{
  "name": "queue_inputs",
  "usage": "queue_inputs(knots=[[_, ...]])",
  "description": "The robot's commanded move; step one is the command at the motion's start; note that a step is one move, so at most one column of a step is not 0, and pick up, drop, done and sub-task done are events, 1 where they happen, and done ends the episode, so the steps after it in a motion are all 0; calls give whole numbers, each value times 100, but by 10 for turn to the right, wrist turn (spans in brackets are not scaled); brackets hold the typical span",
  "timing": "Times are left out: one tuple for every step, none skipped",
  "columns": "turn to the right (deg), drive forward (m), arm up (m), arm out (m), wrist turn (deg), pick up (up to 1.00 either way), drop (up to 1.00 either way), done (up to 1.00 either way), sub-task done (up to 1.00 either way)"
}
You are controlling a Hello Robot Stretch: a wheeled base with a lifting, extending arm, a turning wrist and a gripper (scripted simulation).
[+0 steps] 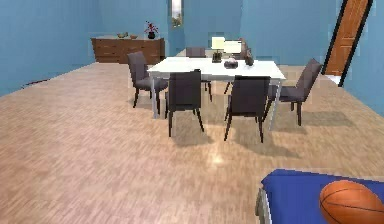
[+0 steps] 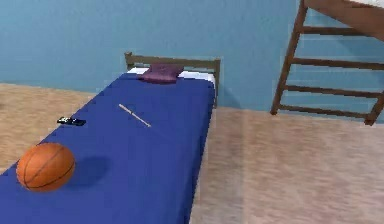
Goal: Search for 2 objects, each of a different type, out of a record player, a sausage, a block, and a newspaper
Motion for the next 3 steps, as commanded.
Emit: queue_inputs(knots=[[-270,0,0,0,0,0,0,0,0],[0,100,0,0,0,0,0,0,0],[-30,0,0,0,0,0,0,0,0]])
